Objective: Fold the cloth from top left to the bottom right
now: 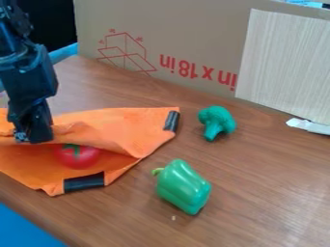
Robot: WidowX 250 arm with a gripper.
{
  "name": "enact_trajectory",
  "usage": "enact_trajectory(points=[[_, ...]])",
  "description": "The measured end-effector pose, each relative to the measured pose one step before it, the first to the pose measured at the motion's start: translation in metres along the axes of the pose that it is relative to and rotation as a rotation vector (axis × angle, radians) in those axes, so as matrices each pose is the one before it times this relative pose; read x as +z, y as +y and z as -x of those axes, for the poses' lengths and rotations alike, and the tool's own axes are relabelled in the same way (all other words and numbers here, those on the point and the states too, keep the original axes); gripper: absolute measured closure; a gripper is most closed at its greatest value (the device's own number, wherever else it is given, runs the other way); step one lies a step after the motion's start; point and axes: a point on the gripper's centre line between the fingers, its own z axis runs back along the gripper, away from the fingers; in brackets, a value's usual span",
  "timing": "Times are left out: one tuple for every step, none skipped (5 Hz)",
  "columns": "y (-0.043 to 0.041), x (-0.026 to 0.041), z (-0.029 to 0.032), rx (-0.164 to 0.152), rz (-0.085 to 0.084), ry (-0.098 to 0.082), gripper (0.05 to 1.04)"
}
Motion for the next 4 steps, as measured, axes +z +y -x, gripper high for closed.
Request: enact_trajectory(points=[[0.00219, -0.00337, -0.00284, 0.0469, -0.0109, 0.0240, 0.791], [0.01019, -0.00455, -0.00245, 0.0315, 0.0313, 0.0171, 0.500], [0.01739, 0.00909, -0.00524, 0.0209, 0.0385, -0.0168, 0.206], [0.01838, 0.01666, 0.00112, 0.0337, 0.0373, -0.0371, 0.077]])
